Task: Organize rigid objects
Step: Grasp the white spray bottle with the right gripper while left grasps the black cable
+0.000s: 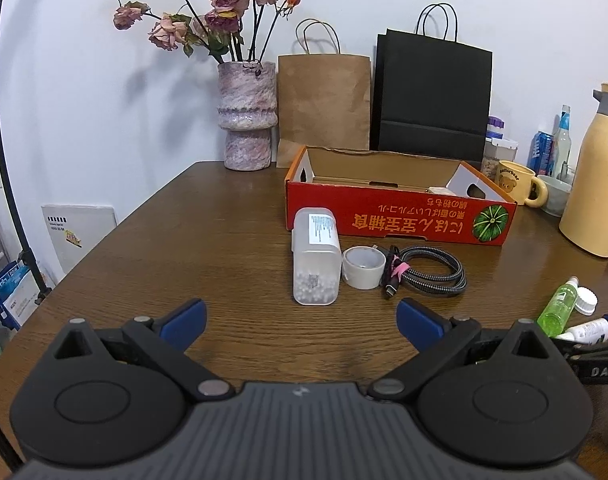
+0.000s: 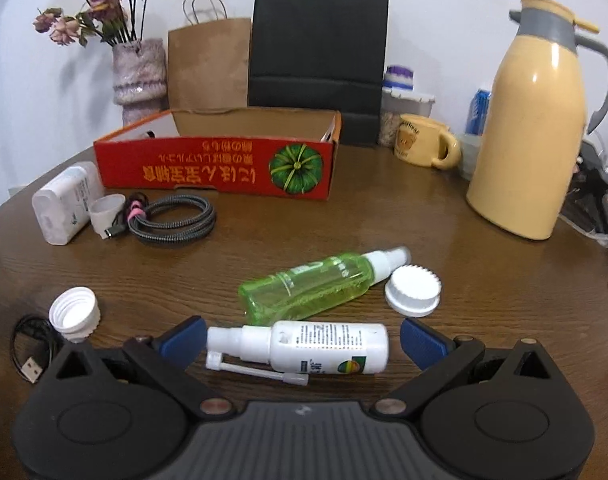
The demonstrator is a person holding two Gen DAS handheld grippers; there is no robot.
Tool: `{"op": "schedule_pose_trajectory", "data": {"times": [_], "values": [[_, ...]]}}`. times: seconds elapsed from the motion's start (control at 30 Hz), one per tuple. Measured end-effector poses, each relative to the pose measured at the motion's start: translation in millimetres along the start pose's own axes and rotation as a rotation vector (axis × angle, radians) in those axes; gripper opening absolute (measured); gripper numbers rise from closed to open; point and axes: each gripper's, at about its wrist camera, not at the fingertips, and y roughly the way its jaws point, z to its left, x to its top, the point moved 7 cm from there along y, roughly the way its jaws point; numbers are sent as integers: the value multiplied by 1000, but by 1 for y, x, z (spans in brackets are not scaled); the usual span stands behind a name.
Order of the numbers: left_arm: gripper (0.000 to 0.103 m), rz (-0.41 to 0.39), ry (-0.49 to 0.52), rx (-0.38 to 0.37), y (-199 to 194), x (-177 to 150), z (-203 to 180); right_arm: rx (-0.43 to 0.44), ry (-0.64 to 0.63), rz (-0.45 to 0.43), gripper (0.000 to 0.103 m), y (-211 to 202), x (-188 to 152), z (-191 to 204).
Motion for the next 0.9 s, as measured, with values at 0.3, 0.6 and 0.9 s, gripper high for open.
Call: {"op": "schedule_pose_trajectory", "data": {"times": [0.3,0.6,0.9], "values": [[103,16,22,-10,4,-2,-10,9,7,18,100,9,-6,-1],[103,32,40,-22,6,-7,-20,-4,31,-88,99,-10,0,-5],[103,56,53,-31,8,-14,-29,-30,39,-172,99,-24,4,-10]]}}
